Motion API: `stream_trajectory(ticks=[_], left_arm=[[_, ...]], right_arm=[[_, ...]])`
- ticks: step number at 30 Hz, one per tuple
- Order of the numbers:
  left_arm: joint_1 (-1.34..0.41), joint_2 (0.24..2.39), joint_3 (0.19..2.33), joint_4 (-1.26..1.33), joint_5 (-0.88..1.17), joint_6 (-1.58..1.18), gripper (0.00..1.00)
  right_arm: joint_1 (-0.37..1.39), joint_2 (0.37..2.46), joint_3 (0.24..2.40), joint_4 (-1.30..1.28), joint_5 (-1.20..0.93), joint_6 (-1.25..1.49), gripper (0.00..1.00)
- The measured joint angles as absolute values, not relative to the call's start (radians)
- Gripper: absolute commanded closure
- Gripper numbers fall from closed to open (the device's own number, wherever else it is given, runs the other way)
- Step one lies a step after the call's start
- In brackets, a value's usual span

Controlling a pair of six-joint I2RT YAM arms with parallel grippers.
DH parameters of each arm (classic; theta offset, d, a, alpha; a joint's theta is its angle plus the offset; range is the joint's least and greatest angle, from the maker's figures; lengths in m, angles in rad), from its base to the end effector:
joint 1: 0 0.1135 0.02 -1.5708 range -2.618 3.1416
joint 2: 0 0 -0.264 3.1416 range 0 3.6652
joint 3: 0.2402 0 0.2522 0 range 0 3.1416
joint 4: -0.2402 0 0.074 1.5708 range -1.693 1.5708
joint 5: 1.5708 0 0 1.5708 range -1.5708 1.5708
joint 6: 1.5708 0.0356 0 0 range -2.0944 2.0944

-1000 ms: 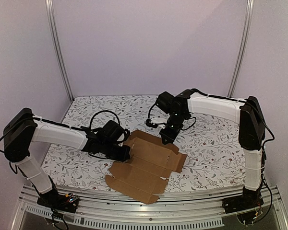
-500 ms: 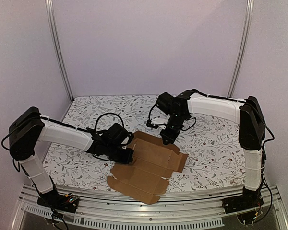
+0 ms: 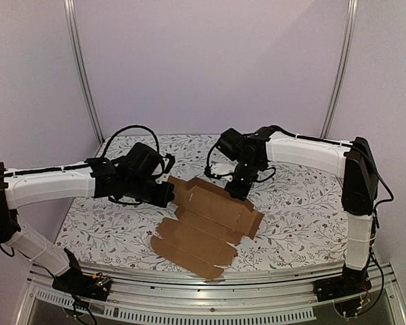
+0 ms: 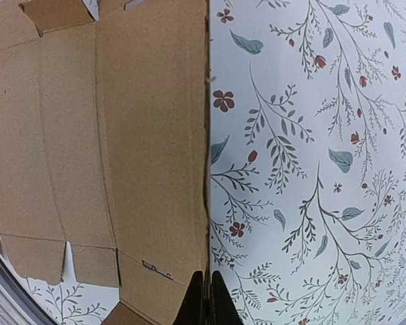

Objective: Fold the paper box

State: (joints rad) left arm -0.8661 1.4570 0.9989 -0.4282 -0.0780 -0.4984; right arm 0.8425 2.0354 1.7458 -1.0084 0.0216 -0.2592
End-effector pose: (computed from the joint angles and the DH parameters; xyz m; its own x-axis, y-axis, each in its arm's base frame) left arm 0.2000 -0.2309 0.2364 -0.7886 0.1918 -0.5842 0.3992 0.8824 -0.2492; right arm 0.2799 0.3127 0.2315 -0.4293 -0.8664 -0.2551 -0.8817 0.4632 -0.0892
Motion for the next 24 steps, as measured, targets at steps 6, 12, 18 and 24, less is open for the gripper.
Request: stream_trajectory(ticks=[6, 12, 18, 24], left_arm=[[-0.78, 1.323, 0.995, -0.5, -0.121, -0.472, 1.0], [-0.703, 1.195, 0.884, -0.479, -0.149, -0.492, 1.0], [-0.622, 1.14, 0.709, -0.376, -0.105, -0.553, 1.0], [-0.574, 1.139, 0.603, -0.24, 0.001, -0.585, 0.9]], right_arm=[[0.894, 1.978, 1.701, -0.963, 0.108, -0.32, 1.0], [0.945, 1.903, 1.647, -0.886, 0.201, -0.384, 1.0], [0.989, 1.837, 1.563, -0.789, 0.285, -0.436, 1.0], [1.026, 1.793, 1.48, -0.712, 0.341, -0.479, 1.0]])
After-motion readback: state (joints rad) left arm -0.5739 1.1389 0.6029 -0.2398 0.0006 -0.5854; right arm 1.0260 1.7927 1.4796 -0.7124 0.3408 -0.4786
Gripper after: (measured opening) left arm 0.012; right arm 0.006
